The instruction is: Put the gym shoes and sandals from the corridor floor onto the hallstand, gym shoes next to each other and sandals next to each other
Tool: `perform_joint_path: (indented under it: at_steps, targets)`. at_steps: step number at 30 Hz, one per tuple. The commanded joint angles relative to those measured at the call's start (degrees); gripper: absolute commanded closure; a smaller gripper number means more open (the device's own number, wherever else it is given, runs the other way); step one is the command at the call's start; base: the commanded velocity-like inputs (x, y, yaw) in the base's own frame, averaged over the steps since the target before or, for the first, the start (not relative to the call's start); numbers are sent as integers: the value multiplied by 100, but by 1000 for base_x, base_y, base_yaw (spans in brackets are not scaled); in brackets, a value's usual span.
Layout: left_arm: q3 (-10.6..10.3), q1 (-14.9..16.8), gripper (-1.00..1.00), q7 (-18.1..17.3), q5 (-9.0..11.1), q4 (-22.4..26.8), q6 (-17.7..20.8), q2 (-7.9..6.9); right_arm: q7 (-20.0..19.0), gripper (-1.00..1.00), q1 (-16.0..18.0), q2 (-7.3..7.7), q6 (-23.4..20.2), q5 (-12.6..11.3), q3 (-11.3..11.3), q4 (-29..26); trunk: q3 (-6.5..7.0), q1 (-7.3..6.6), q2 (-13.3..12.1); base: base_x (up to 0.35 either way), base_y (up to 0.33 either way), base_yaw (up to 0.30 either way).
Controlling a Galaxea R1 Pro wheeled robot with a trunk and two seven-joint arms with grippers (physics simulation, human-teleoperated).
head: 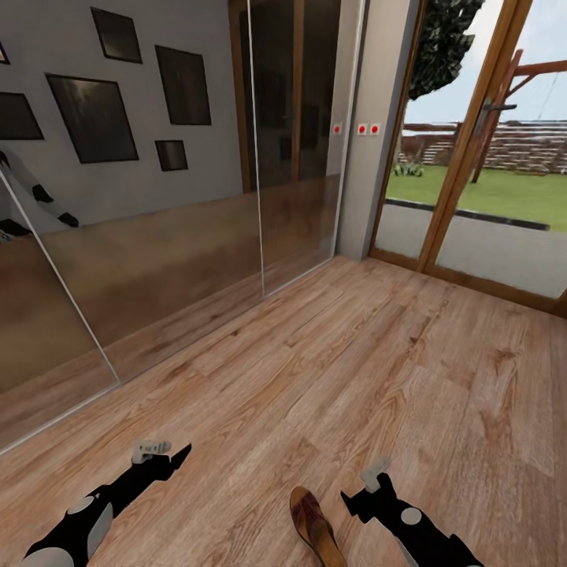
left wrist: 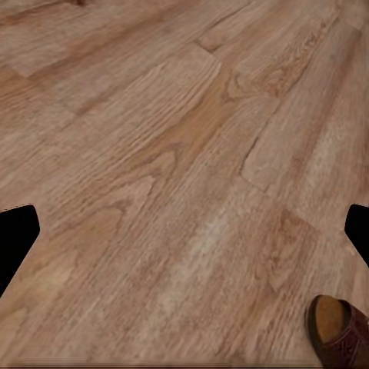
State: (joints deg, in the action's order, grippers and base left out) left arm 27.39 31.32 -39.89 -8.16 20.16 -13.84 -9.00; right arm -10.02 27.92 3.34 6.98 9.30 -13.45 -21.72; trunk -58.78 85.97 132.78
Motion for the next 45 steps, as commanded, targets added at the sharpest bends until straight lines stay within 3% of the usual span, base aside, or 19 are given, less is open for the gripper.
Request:
perform_joint_path:
  at_steps: [1, 3, 7, 17, 20, 26, 39, 45]
  targets:
    - [47, 6, -100, -25, -64, -3, -32, 3, -10, -100, 3, -1, 19, 59, 9, -4, -32, 21, 44, 0, 0, 0]
    - [47, 6, -100, -26, -73, -3, -32, 3, -10, -100, 3, -12, 12, 57, 9, -14, -85, 65, 124, 0, 0, 0]
    - [-4, 18, -100, -8, -253, -3, -12, 8, 5, -100, 3, -174, -96, 61, 12, -77, -193, 153, 284, 0, 0, 7]
    - [-61, 162, -100, 32, -332, 157, 80, 143, 130, -100, 37, -335, -1278, 56, 18, -553, -464, 373, 685, 0, 0, 59]
    - [-122, 273, -100, 35, -334, 329, 309, 168, 149, -100, 43, -358, -1501, 58, 13, -776, -545, 439, 806, 0, 0, 74]
    - [-201, 331, -100, 35, -335, 463, 616, 176, 155, -100, 46, -363, -1583, 62, 15, -853, -707, 570, 1046, 0, 0, 76]
    - [-349, 348, -100, 31, -341, 521, 761, 164, 163, -100, 47, -360, -1597, 66, 26, -873, -1114, 604, 1064, 0, 0, 77]
    - [-566, 349, -100, 37, -344, 524, 778, 172, 166, -100, 47, -347, -1594, 71, 27, -869, -1301, 619, 1072, 0, 0, 77]
